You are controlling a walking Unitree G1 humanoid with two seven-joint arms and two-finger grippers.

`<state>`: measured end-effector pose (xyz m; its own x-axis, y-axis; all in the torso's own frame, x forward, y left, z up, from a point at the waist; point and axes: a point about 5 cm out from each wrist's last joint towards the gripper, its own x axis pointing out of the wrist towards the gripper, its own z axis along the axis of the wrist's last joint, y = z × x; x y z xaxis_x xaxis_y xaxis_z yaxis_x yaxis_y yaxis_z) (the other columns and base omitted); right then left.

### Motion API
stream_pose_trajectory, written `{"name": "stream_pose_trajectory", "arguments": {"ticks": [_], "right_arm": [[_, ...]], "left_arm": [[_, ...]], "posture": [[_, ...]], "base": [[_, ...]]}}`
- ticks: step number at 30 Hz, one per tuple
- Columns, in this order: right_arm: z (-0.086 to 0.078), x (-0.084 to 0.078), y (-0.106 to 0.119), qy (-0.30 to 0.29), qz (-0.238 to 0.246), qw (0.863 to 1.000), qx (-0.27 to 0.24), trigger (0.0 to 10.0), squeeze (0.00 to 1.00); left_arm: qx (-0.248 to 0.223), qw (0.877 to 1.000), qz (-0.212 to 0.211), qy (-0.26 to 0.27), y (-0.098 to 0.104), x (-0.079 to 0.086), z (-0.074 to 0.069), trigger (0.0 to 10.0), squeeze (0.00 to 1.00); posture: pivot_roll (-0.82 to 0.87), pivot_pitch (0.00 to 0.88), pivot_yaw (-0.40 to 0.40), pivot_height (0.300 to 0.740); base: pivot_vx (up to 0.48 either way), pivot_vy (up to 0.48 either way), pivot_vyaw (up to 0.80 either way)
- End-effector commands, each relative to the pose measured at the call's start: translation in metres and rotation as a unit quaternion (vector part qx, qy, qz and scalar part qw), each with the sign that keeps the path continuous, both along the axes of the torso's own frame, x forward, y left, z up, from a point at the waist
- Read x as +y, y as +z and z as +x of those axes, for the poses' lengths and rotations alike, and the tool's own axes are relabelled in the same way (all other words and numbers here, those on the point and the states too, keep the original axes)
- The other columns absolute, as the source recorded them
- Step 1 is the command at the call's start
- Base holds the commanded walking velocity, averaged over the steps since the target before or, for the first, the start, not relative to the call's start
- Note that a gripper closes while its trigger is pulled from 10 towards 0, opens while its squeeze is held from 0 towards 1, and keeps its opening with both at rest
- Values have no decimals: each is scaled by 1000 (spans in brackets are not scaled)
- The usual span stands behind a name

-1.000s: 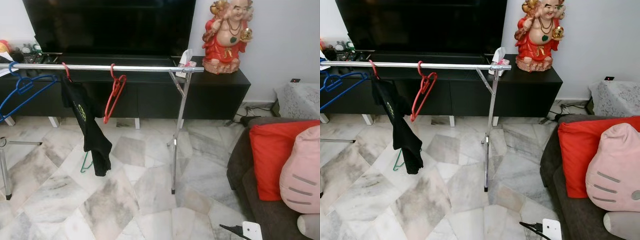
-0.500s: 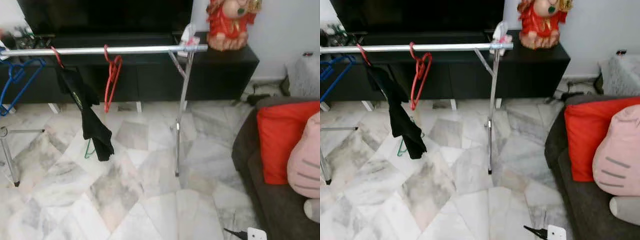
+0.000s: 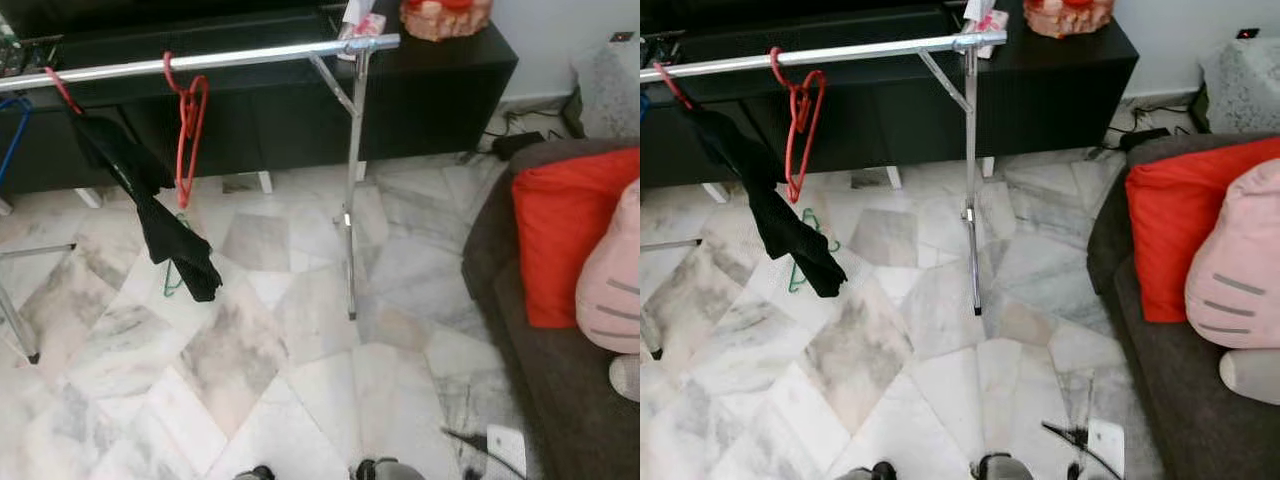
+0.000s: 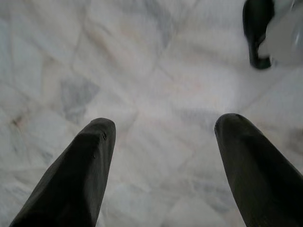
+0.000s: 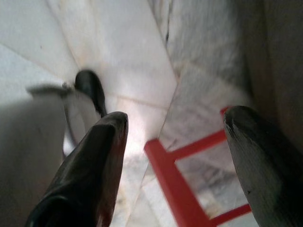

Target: Hang hanger

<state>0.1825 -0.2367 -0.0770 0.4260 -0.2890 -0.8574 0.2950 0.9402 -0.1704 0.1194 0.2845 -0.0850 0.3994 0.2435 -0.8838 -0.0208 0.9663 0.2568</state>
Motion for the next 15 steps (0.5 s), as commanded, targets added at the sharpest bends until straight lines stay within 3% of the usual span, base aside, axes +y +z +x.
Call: {"name": "stream_pose_trajectory", "arguments": {"ticks": [1, 3, 4, 5, 6, 8, 15], "right_arm": [[3, -3, 2, 6, -7, 1000, 4, 10000, 0], [16, -6, 9, 5, -12, 1000, -13, 10000, 0], [23, -7, 14, 4, -13, 1000, -22, 10000, 0], [23, -7, 14, 4, -13, 1000, -22, 10000, 0], [36, -8, 22, 4, -14, 999, -39, 10000, 0], [48, -10, 30, 17, -20, 998, -53, 10000, 0], [72, -10, 47, 26, -31, 997, -69, 10000, 0]], "left_arm": [[9, 1000, 7, 0, -2, -2, -2, 10000, 0], [-1, 1000, 11, -5, -1, -9, 10, 10000, 0], [-11, 1000, 9, -8, 1, -14, 20, 10000, 0], [-11, 1000, 9, -8, 1, -14, 20, 10000, 0], [-29, 1000, 4, -4, 4, -22, 35, 10000, 0], [-42, 999, -2, -2, 7, -28, 47, 10000, 0], [-82, 996, -5, 16, 19, -34, 75, 10000, 0]], "posture": [[-166, 194, 28, 740], [-179, 153, 19, 740], [-174, 85, 9, 740], [-174, 85, 9, 740], [-167, 47, 2, 740], [-144, 1, -12, 740], [-116, 0, -26, 740]], "base": [[0, 0, 0], [0, 0, 0], [0, 0, 0], [0, 0, 0], [0, 0, 0], [0, 0, 0], [0, 0, 0]]}}
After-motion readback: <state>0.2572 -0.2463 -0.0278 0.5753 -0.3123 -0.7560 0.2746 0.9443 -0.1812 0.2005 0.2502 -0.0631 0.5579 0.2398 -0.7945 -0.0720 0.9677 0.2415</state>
